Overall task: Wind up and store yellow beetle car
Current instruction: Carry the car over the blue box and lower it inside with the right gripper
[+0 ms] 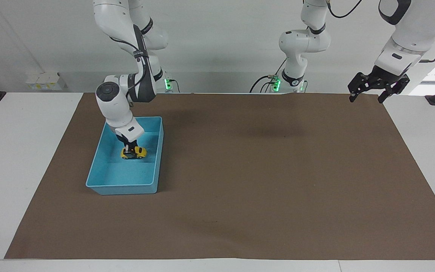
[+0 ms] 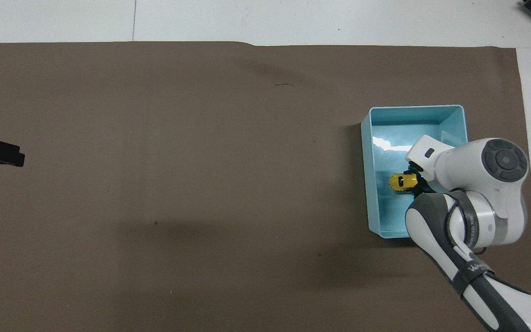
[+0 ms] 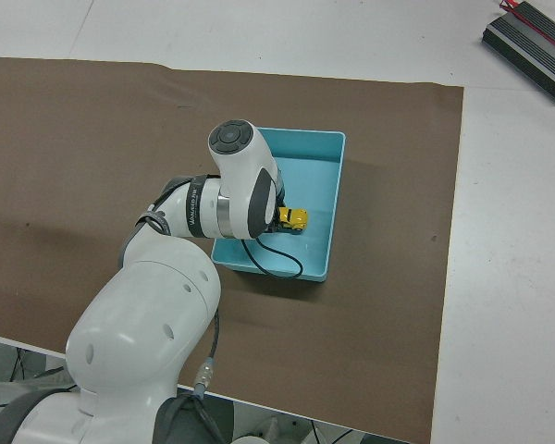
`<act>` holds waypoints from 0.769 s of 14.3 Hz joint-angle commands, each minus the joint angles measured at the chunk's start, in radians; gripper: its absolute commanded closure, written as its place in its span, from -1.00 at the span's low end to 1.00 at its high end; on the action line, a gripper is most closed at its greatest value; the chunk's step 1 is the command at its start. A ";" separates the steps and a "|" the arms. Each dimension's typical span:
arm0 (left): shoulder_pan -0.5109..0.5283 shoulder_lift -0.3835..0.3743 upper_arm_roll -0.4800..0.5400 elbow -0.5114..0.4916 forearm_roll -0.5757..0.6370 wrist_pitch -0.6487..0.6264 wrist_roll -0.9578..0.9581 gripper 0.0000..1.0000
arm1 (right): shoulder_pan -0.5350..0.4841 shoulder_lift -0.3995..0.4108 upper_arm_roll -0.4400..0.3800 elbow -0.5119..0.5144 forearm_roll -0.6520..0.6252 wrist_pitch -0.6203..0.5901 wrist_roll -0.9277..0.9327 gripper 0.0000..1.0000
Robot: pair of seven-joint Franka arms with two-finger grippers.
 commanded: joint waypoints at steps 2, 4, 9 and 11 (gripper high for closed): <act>0.021 0.005 -0.011 0.011 -0.013 -0.005 -0.001 -1.00 | -0.009 0.004 0.010 0.039 0.008 -0.036 -0.004 -1.00; 0.021 0.005 -0.011 0.011 -0.013 -0.005 -0.001 -1.00 | -0.008 0.002 0.011 0.091 0.011 -0.106 0.007 -1.00; 0.021 0.005 -0.011 0.011 -0.013 -0.005 -0.001 -1.00 | -0.007 -0.011 0.016 0.223 0.015 -0.269 0.015 -1.00; 0.021 0.003 -0.011 0.011 -0.013 -0.005 -0.001 -1.00 | -0.009 -0.027 0.018 0.272 0.015 -0.335 0.047 -1.00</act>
